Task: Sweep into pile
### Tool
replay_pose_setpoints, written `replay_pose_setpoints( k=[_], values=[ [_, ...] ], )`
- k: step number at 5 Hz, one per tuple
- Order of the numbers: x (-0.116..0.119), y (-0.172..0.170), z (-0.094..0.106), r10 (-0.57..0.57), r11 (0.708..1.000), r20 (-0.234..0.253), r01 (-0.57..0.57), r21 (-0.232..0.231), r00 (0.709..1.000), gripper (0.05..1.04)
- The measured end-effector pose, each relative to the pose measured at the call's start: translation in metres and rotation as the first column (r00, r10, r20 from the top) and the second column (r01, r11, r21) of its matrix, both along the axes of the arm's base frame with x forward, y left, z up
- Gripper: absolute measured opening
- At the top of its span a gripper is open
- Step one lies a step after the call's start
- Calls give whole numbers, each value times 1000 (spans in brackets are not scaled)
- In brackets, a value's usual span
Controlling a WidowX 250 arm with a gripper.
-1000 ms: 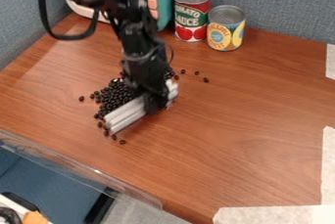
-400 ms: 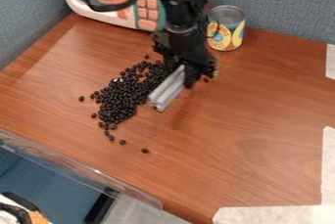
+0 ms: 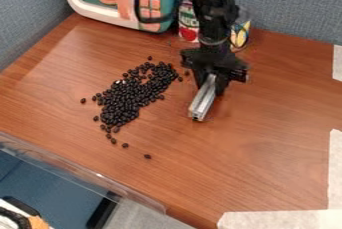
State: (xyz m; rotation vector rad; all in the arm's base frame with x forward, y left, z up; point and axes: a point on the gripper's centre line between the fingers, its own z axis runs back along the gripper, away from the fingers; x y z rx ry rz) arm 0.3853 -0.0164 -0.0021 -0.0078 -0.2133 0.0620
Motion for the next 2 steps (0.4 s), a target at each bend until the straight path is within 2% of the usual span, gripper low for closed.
replay_pose_setpoints(
  k=[1,2],
  values=[
    [19,-5,-3,4,1000,10,-4,-22,1000,394],
    [32,-6,-4,-6,1000,18,6,-11,1000,394]
  ],
)
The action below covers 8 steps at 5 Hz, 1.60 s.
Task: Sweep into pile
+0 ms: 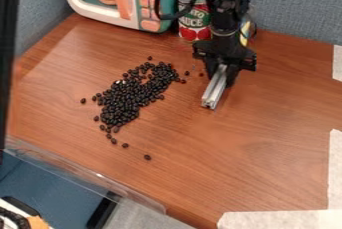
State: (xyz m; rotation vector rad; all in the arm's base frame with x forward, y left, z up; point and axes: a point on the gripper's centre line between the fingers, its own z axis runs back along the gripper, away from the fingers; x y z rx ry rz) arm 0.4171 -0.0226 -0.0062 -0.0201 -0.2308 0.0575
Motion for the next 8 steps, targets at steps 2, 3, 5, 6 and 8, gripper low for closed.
replay_pose_setpoints(
  k=[2,3,5,6,8],
  values=[
    [-3,22,-3,76,997,-1,-76,22,997,394],
    [-13,46,-4,166,986,-21,-166,3,986,394],
    [-35,81,-3,293,955,-33,-295,-35,955,394],
    [-48,91,-3,332,943,-37,-333,-28,943,393],
    [-66,101,0,372,928,-42,-373,-9,927,393]
  ],
)
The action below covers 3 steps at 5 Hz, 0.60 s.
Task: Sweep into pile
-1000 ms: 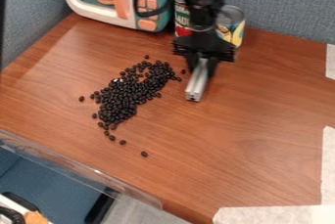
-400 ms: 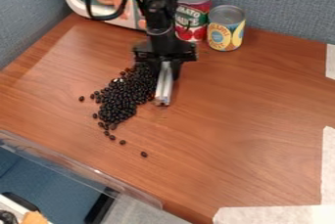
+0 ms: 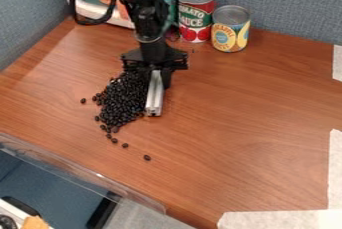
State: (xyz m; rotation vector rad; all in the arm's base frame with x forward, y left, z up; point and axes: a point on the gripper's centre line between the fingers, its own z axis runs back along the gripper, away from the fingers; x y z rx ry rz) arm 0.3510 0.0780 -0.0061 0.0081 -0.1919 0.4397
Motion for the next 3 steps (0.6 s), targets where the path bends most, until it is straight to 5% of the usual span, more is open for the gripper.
replay_pose_setpoints(
  k=[3],
  values=[
    [16,-30,18,-122,992,56,123,-13,991,394]
  ],
)
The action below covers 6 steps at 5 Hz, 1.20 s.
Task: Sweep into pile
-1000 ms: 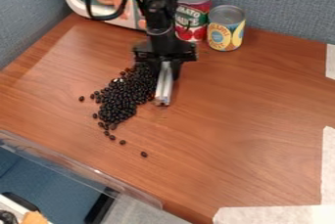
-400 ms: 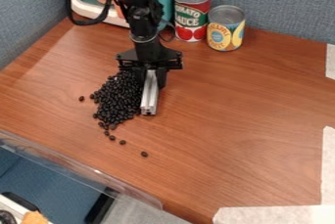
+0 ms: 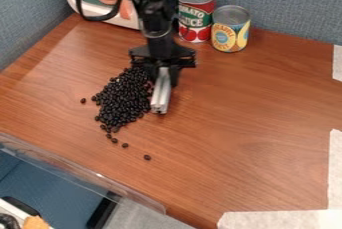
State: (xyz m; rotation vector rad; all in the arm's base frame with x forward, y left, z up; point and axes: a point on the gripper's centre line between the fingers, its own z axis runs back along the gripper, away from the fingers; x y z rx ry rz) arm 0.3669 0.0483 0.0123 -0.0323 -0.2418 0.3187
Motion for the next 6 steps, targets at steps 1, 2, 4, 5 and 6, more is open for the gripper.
replay_pose_setpoints(
  k=[1,2,4,5,6],
  values=[
    [1,-25,26,-86,996,65,83,42,994,393],
    [-13,-47,17,-177,982,26,175,70,984,393],
    [-60,-72,4,-299,951,-27,300,71,954,393],
    [-84,-84,-10,-347,936,-58,350,39,936,393],
    [-96,-85,-19,-456,890,-44,457,14,889,394]
  ],
)
